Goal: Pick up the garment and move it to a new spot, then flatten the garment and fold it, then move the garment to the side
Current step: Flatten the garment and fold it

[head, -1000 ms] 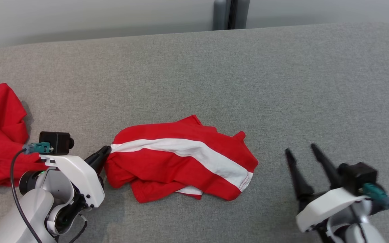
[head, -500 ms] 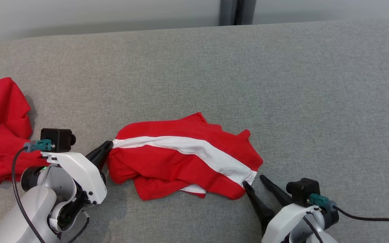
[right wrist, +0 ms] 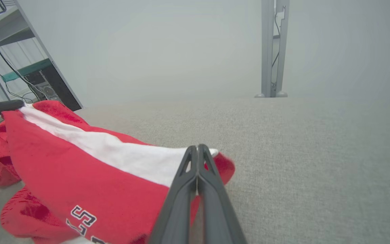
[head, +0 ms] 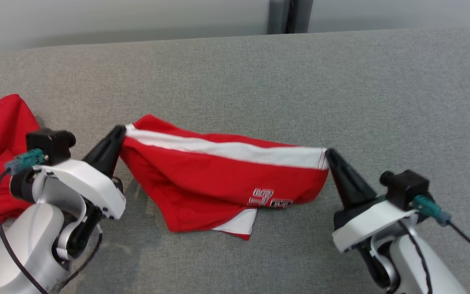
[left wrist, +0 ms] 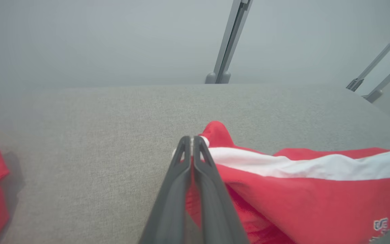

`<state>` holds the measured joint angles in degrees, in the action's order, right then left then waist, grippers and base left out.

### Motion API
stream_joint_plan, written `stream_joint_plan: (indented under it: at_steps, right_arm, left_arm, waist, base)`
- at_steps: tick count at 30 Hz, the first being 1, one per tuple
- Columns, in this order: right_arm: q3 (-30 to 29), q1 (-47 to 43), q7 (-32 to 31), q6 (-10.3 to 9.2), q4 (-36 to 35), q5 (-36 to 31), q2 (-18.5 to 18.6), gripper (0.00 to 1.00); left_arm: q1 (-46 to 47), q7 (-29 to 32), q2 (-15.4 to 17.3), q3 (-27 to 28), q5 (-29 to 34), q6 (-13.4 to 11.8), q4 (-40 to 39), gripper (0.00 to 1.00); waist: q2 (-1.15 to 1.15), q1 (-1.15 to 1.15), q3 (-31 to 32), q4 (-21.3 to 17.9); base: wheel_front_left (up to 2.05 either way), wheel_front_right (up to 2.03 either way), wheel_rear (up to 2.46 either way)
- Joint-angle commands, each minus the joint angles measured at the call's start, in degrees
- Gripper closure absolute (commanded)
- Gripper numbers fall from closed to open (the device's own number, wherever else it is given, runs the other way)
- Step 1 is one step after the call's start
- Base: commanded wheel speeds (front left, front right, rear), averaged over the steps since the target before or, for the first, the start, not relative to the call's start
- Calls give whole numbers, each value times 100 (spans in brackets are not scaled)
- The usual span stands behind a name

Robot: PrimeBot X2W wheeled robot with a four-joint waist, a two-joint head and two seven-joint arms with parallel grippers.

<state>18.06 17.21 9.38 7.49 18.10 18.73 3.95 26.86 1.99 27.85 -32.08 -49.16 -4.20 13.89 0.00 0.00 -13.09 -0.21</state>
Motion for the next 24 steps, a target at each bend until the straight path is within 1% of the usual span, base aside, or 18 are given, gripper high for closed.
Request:
stream_joint_plan:
  at_steps: [1, 8, 13, 18, 24]
  right_arm:
    - [-97, 112, 25, 0, -247, -93, 81, 100]
    - [-557, 448, -158, 0, -1631, -428, 325, 100]
    - [-801, 593, -449, 0, -2466, -535, 418, 100]
    - [-953, 525, -636, 0, -2979, -562, 360, 100]
    - [-946, 366, -719, 0, -3169, -563, 281, 100]
  left_arm:
    - [169, -106, 53, 68, 116, -85, -150, 100]
    - [597, -370, 155, 246, 513, -462, -1066, 100]
    - [902, -208, 289, 252, 760, -671, -1690, 100]
    - [1011, 72, 397, 156, 902, -785, -2041, 100]
    - [915, 184, 422, 104, 917, -870, -2194, 100]
  waist:
    - [0, 0, 18, -6]
    - [0, 0, 142, -13]
    - [0, 0, 226, -14]
    - [0, 0, 288, -52]
    - [0, 0, 298, -99]
  base:
    - [0, 0, 0]
    - [0, 0, 0]
    - [0, 0, 0]
    - [0, 0, 0]
    - [0, 0, 0]
